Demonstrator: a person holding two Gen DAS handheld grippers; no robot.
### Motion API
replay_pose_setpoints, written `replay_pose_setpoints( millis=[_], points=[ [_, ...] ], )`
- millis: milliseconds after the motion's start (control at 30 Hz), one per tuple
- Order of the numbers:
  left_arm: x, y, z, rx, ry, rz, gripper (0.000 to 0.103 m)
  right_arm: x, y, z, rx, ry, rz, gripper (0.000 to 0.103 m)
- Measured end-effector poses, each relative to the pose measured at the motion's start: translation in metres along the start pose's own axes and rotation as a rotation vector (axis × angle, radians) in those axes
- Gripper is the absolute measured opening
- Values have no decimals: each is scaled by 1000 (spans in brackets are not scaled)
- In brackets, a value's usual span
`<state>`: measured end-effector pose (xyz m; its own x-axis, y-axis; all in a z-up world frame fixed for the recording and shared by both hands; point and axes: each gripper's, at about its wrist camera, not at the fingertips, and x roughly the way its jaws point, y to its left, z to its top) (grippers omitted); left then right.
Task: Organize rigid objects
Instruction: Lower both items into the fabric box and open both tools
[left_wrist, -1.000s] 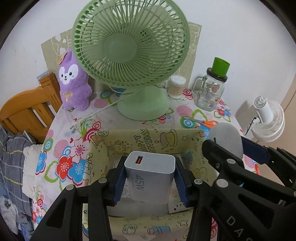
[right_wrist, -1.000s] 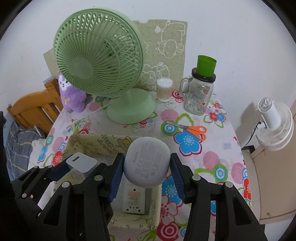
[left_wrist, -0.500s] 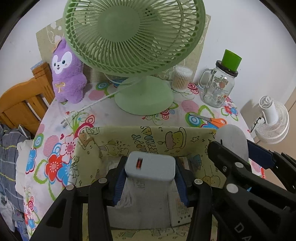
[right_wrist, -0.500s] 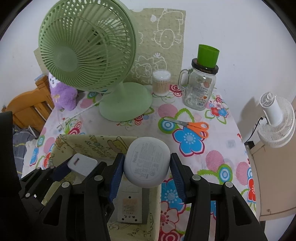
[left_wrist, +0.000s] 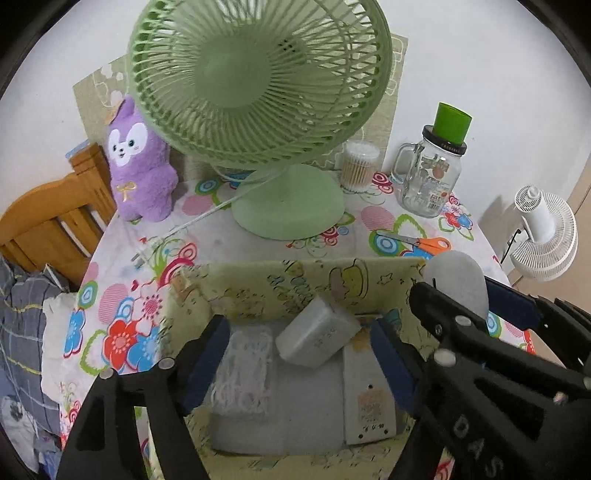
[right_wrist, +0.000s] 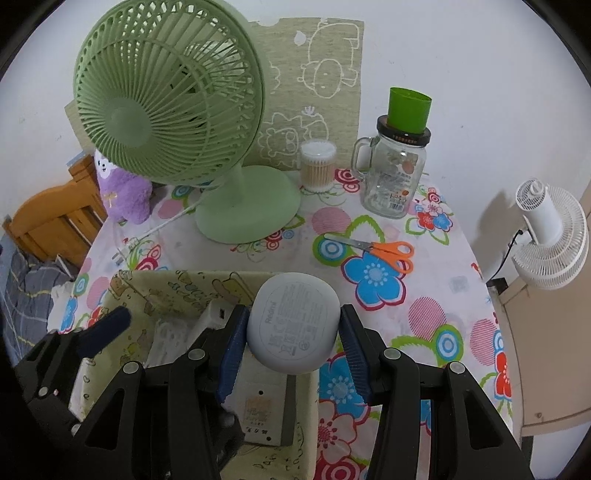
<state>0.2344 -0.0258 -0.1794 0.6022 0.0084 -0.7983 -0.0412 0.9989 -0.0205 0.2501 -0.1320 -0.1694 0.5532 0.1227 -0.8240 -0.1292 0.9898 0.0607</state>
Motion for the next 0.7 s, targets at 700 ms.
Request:
replay_pose_setpoints(
  millis=[700],
  points=[
    [-18, 22, -39, 11, 56, 22, 91, 3, 31, -34, -42, 83, 88, 54]
  ],
)
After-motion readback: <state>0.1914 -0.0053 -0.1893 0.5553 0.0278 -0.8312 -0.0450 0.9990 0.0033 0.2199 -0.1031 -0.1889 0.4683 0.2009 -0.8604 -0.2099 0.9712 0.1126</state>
